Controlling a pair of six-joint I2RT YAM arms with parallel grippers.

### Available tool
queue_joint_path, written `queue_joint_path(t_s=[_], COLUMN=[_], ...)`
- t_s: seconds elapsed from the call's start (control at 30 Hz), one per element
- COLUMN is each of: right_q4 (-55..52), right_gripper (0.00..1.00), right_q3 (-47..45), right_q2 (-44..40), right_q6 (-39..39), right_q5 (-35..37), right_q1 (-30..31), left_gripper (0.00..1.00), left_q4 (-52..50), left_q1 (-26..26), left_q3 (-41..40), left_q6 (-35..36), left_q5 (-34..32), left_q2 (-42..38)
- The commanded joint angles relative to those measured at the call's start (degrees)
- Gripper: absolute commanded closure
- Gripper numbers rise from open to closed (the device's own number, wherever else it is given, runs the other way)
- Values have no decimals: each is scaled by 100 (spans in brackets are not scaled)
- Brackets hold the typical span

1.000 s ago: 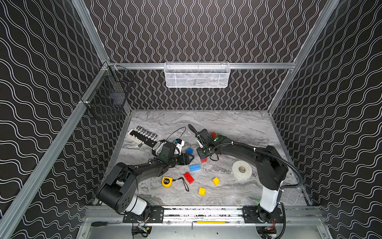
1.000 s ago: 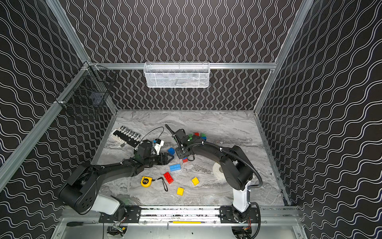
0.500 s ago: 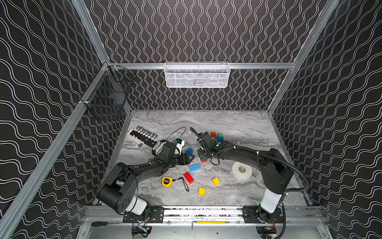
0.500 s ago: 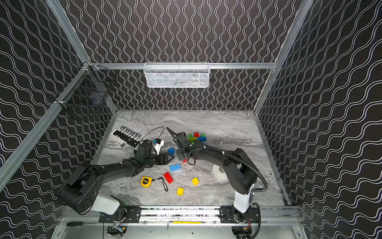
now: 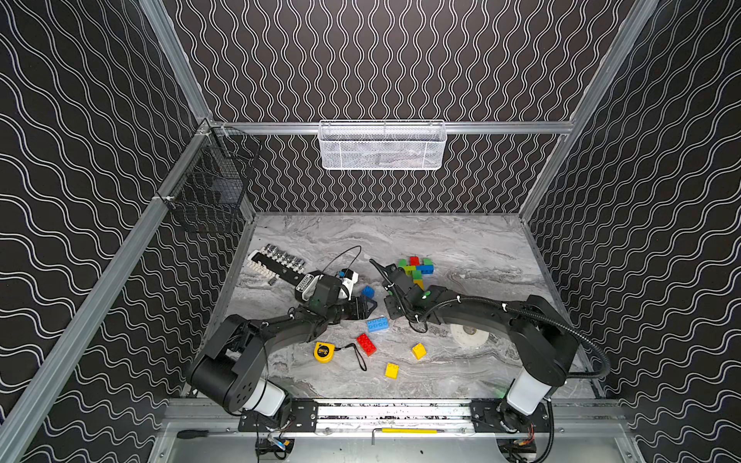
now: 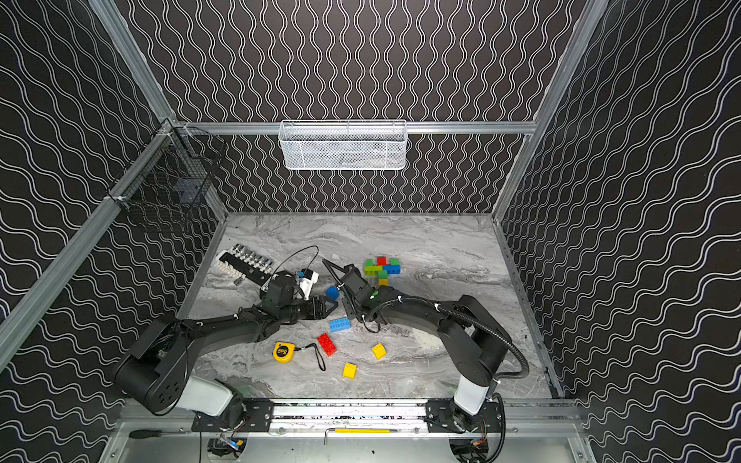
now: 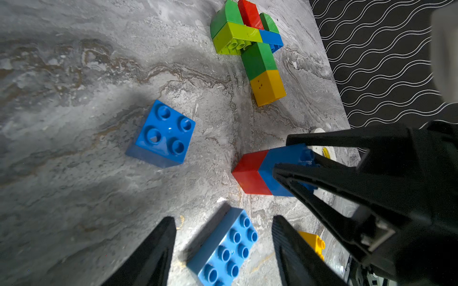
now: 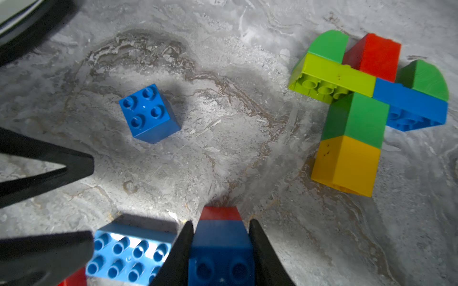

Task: Assemble a fork with lego
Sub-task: Assemble the lego brick with the lego brick.

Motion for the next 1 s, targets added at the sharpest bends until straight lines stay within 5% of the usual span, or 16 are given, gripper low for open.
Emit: queue_joint_path(t_s=[0.0, 0.2, 0.5, 0.73, 0.83, 0.97], right_q4=[-568, -578, -558, -68, 241, 481], right_gripper=[100, 100, 100, 44, 29, 27], right_q3=[-197, -365, -204, 302, 508, 422], right_q2=[67, 233, -50, -261, -430, -604], right_q6=[333, 340, 154, -13, -90, -308], right_q5=[-230, -665, -231, -525, -539, -423], right_q1=[22, 22, -198, -214, -248, -286], left_gripper=[34, 34, 34, 30, 26, 23], left_q4=[114, 97, 131, 12, -120, -251], left_q1=[-9, -6, 12, 11, 21, 71], left_q3=[14, 22, 92, 101, 131, 111], left_q6=[106, 80, -56, -83, -64, -65], left_q5=[-19, -63, -179, -236, -287, -324], left_q2=[-5, -47, -103, -269, -386, -558])
